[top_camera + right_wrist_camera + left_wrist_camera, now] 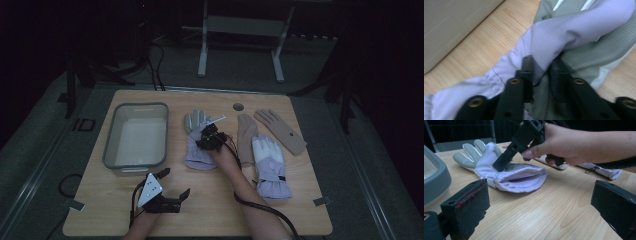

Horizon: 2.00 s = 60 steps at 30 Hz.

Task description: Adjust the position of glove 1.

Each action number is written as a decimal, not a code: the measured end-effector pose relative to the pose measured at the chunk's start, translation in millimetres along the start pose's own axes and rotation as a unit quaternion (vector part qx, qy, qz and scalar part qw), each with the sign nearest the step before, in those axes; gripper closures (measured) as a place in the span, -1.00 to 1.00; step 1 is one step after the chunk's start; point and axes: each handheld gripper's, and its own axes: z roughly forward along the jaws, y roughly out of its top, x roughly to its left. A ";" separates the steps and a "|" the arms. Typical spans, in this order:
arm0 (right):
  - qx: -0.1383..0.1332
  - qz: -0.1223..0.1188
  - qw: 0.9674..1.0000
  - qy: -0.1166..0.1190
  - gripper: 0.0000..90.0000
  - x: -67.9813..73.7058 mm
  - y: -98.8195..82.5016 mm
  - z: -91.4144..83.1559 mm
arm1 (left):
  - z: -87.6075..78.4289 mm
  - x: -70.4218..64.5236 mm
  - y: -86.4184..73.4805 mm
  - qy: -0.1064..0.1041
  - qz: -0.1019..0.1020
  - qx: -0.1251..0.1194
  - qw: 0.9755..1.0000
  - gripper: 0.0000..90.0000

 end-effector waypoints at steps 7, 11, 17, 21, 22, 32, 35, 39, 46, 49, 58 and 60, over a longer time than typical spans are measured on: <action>-0.020 0.023 0.999 -0.013 0.82 0.3 4.7 -27.1 | 0.2 0.5 0.1 0.000 -0.002 0.000 1.000 -0.95; -0.036 0.022 0.999 -0.015 0.82 0.9 6.7 -49.5 | 0.2 0.4 0.1 0.000 -0.001 0.001 1.000 -0.95; -0.046 0.015 0.998 -0.027 0.82 3.1 5.5 -78.1 | 0.2 0.0 0.1 0.001 0.001 0.001 1.000 -0.95; -0.048 0.004 0.998 -0.030 0.82 2.4 0.1 -90.0 | 0.0 0.2 0.1 0.000 0.001 0.002 1.000 -0.95; -0.049 0.006 0.998 -0.031 0.82 1.0 -1.6 -91.0 | 0.0 0.4 0.1 0.000 0.001 0.002 1.000 -0.95; -0.026 0.013 0.999 -0.021 0.81 -2.9 -20.9 -61.3 | 0.2 0.0 0.0 -0.001 -0.001 0.000 1.000 -0.95; -0.001 0.003 1.000 -0.025 0.79 -3.7 -29.1 -46.2 | 0.1 0.0 0.0 -0.001 -0.001 0.000 1.000 -0.95; 0.001 0.010 1.000 -0.010 0.69 -11.3 -34.0 -39.9 | 0.2 0.8 0.0 -0.004 -0.003 0.000 1.000 -0.95; -0.001 0.027 1.000 -0.007 0.46 -17.5 -37.5 -40.4 | 1.2 0.5 0.4 -0.006 -0.001 0.004 1.000 -0.95; -0.002 0.027 1.000 -0.008 0.33 -15.6 -35.4 -42.3 | 1.0 0.1 0.4 -0.006 0.000 0.004 1.000 -0.95; -0.018 0.009 1.000 -0.010 -0.07 -9.1 -22.7 -67.2 | 1.0 -0.1 0.4 -0.006 0.001 0.004 1.000 -0.95; -0.023 0.009 1.000 -0.007 -0.09 -8.8 -19.9 -73.8 | 1.0 -0.1 0.4 -0.006 0.001 0.004 1.000 -0.95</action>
